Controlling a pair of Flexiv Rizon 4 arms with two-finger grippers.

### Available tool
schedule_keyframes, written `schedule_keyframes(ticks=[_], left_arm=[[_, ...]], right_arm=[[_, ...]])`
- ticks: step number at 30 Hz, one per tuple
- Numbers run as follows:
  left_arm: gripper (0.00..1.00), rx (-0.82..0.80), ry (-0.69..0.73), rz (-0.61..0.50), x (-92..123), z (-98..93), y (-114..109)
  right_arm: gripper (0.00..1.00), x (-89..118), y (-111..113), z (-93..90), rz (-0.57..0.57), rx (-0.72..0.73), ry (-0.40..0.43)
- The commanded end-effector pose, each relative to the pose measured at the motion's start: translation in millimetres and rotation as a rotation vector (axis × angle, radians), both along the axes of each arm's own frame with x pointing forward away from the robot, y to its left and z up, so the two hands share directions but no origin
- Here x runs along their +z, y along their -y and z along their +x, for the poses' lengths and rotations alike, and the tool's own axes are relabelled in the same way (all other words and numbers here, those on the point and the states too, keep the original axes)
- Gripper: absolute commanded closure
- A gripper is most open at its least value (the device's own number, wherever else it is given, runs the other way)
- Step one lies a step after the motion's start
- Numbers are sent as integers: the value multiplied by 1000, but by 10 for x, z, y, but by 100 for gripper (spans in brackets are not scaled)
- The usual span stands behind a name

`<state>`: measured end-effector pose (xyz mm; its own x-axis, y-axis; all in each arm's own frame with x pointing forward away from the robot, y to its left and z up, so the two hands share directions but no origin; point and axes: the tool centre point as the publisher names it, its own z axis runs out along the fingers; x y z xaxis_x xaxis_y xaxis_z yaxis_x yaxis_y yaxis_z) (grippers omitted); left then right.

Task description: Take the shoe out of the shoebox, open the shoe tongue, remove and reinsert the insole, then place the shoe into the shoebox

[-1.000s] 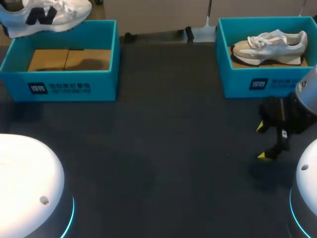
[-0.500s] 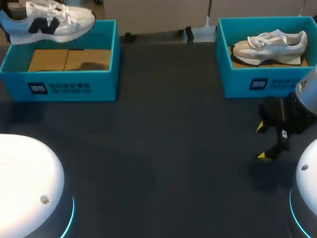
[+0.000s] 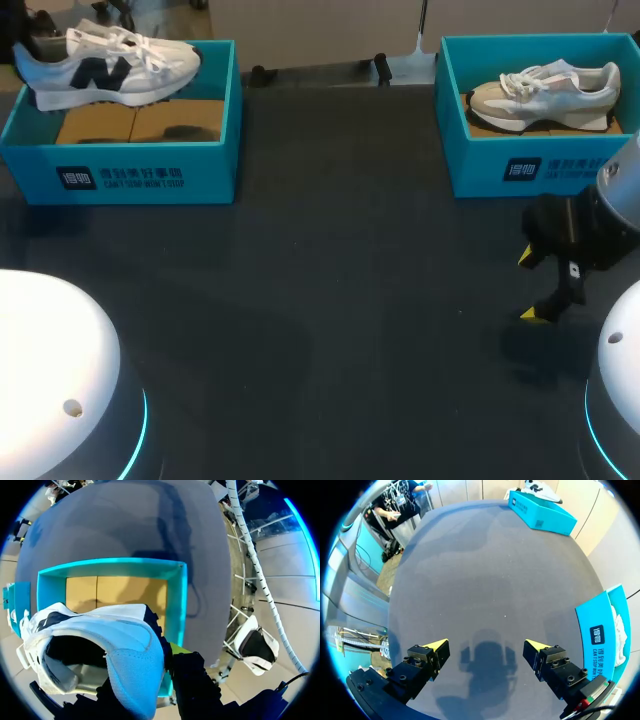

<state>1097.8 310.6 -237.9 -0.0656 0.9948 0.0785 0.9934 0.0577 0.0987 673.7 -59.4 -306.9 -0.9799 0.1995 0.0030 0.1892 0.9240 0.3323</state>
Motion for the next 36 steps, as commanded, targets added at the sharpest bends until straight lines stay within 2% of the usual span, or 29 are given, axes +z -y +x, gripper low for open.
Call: schedule_keyframes(ticks=[1, 10, 12, 17, 21, 27, 31, 36], left_arm=[[100, -8, -5, 20, 27, -40, 19], [100, -8, -5, 20, 27, -40, 19], [100, 5, -18, 1, -55, 20, 53], [100, -5, -15, 36, -291, 84, 92], [100, 1, -21, 38, -348, 93, 56], [100, -43, -31, 44, -430, -15, 111], [100, -83, -41, 54, -476, -152, 144], [100, -120, -57, 54, -473, -267, 77]], right_arm=[[0, -10, -9, -8, -3, -1, 1], [0, -10, -9, -8, -3, -1, 1], [0, -10, -9, -8, -3, -1, 1], [0, -10, -9, -8, -3, -1, 1], [0, -10, -9, -8, -3, -1, 1], [0, -10, -9, -8, -3, -1, 1], [0, -10, -9, -8, -3, -1, 1], [0, -10, -9, -8, -3, -1, 1]])
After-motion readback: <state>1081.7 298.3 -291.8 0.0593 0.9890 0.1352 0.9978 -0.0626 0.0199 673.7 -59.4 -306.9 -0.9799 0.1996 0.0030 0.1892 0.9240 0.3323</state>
